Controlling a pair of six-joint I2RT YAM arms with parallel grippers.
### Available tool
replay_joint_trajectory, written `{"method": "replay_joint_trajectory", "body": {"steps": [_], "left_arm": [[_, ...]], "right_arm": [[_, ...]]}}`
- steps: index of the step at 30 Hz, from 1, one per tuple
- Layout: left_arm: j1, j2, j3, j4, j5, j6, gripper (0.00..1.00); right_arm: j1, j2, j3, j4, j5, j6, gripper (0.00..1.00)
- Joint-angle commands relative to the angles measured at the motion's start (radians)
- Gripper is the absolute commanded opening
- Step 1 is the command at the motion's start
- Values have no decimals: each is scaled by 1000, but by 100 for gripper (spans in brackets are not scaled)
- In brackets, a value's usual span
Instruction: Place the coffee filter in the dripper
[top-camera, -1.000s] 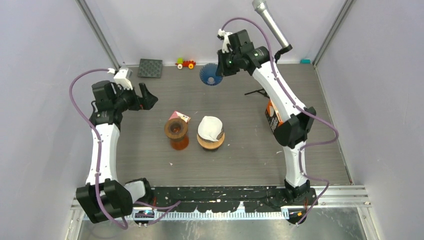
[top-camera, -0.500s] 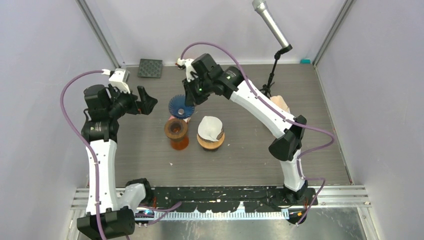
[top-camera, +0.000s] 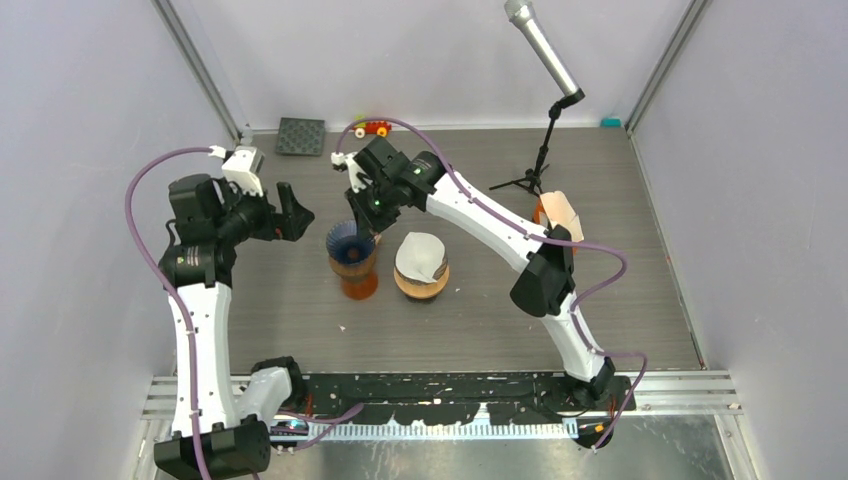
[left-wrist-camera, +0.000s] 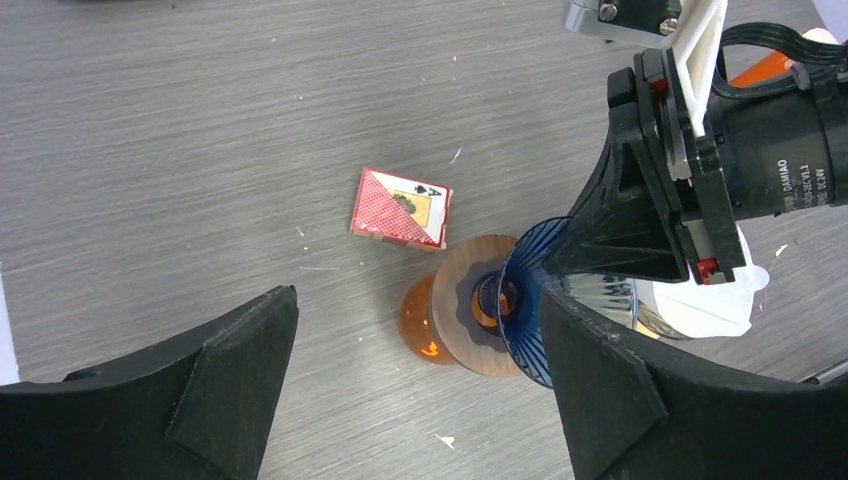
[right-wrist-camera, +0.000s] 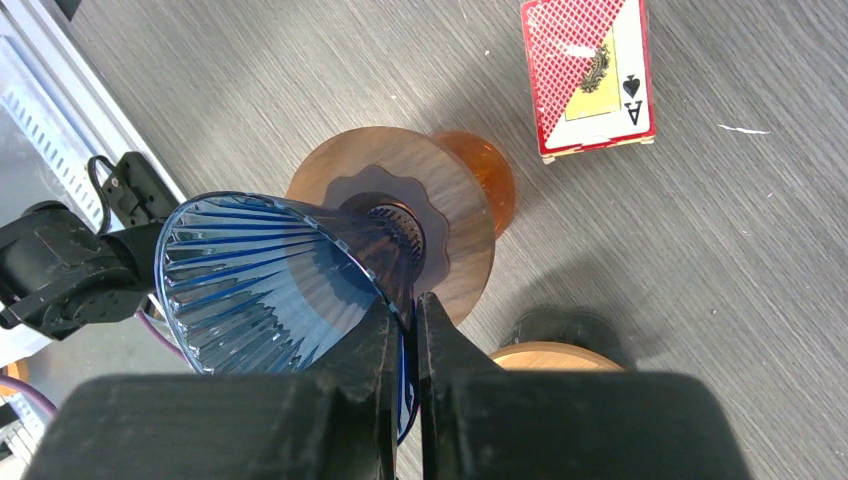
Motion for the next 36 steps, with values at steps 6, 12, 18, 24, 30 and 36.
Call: {"method": "replay_joint_trajectory", "body": {"steps": [6,12,18,24,30,36], "left_arm": [[-3,-21,-4,-19,30,12,88],[-7,-22,-72,-13,48,-2,82],[-33,-6,-113,2,63,-44,78],[-86,37,-119,7,43,-45,77],[-126,59,-134,13,8,-37,71],[-152,83,-135,26,-11,-38,62]], "right_arm": [[11,-4,54,12,-9,10,0],[16,0,28,26,-7,15,0],[17,18,22,28,-14,22,0],[17,25,22,27,1,20,0],[16,37,35,21,13,21,0],[16,44,39,18,18,22,0]]}}
